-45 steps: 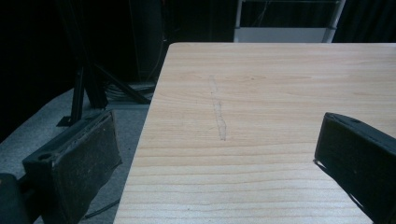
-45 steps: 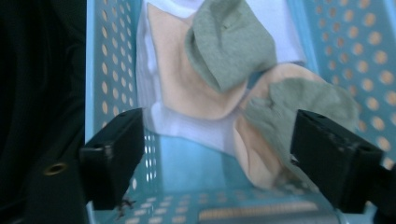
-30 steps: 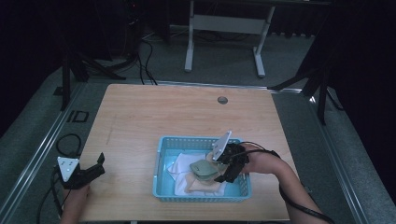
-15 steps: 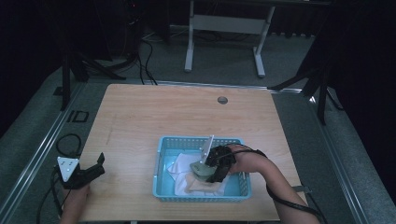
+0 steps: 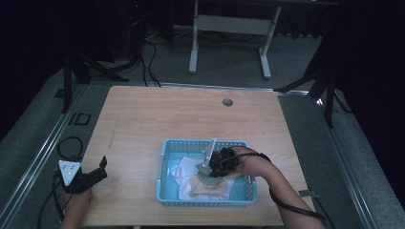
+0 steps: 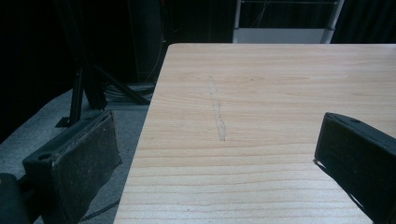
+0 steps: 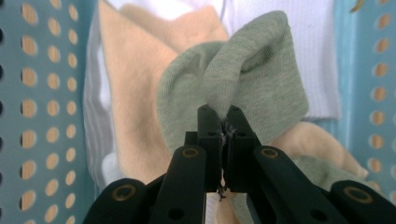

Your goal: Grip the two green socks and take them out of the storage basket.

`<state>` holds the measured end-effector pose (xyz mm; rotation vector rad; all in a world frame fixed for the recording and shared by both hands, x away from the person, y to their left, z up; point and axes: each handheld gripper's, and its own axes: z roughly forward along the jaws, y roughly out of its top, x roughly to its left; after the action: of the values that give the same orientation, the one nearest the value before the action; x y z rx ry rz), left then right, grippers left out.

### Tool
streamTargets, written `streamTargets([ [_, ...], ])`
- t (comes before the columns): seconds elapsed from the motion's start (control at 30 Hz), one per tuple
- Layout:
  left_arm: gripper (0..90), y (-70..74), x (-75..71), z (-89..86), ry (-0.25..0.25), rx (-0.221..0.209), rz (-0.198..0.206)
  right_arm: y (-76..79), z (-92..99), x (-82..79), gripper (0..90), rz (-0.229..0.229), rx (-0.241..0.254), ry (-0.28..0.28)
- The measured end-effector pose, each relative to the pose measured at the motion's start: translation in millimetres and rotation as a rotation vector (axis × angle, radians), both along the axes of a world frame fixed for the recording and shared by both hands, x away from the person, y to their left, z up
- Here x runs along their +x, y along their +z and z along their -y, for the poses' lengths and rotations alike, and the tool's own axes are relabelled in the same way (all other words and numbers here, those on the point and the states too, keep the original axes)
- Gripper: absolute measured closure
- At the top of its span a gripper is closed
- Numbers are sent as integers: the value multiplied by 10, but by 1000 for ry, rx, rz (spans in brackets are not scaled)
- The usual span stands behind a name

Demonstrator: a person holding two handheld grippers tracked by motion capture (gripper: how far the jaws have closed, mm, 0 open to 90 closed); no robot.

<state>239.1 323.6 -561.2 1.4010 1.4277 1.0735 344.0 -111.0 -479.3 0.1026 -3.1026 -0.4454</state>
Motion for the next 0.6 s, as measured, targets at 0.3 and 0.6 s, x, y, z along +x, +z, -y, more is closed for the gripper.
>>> streamTargets([
  [0.3,4,0,1,2,1,3,-3,287,11,-26,881,50,49,-6],
  [0.6,4,0,1,2,2,3,-3,561,-20,-75,881,89,70,9],
])
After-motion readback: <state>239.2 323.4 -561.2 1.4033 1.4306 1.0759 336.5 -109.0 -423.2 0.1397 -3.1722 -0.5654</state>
